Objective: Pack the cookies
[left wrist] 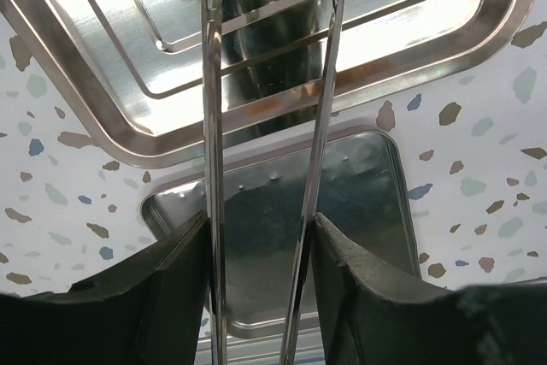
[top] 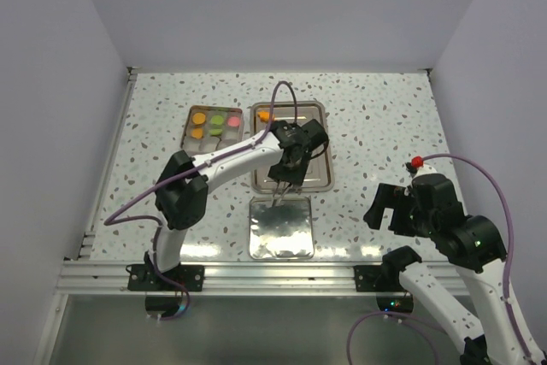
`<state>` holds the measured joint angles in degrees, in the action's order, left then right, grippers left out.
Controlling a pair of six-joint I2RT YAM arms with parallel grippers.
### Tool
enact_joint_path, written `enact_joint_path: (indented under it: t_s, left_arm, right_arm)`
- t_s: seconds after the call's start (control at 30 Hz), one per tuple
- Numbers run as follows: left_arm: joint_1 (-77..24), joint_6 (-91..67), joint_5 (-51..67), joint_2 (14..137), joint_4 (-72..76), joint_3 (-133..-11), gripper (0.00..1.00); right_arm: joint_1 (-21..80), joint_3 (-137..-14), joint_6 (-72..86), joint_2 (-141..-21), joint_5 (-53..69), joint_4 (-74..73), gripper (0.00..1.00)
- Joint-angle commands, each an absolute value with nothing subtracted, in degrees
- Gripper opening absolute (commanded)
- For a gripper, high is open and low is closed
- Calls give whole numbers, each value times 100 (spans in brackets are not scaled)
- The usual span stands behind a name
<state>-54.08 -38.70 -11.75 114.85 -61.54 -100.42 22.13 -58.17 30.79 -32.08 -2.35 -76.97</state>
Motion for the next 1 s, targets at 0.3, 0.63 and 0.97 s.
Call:
enact_joint_path:
  t_s: [0.3,0.63,0.97]
  left_arm:
    - [-5397,-3727,-1476,11523,-6345,-10740,39]
    - [-4361,-3385,-1573,10847,-6925,-11505,36]
    - [-3261,-2936,-1846,9923,-6901,-10548,36]
  right_arm:
    - [2241,-5845,3050,-3278,-299,-7989,99]
    - [2241,-5740,3050,-3366,-237,-7866,99]
    - [2233,-5554,3103,-3550,-18,-7524,98]
